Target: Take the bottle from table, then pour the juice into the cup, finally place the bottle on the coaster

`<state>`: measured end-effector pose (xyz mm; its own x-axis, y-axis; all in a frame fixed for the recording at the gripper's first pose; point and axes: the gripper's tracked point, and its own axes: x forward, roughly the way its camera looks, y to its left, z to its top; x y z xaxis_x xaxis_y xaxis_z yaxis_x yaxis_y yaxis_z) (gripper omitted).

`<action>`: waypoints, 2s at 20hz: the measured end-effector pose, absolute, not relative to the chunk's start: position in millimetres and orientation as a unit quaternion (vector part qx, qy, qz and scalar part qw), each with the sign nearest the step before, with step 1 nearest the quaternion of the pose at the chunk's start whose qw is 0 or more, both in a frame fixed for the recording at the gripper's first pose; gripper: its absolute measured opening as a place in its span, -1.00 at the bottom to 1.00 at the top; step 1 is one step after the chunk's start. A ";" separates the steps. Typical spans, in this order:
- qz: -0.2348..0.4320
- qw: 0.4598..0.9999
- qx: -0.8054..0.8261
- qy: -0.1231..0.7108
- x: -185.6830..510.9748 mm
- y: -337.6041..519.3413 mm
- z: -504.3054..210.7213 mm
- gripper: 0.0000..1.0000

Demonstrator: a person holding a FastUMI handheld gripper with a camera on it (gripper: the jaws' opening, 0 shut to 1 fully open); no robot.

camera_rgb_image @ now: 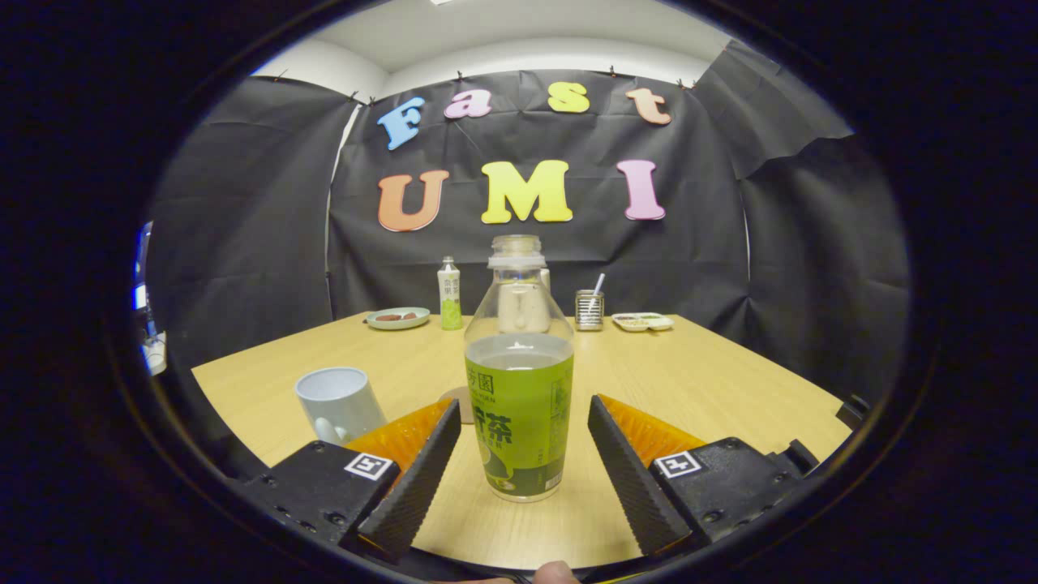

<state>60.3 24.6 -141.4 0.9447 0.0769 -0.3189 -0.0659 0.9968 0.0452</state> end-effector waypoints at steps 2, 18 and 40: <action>0.039 0.985 0.016 0.166 66.8 26.8 -145.9 1.00; 0.080 0.982 0.016 0.168 80.7 37.0 -141.4 0.53; 0.081 0.953 -0.255 0.142 82.0 11.5 -63.2 0.49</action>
<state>82.0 11.5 -63.2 0.9464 0.0822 -0.3125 -0.2270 0.8573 -0.4621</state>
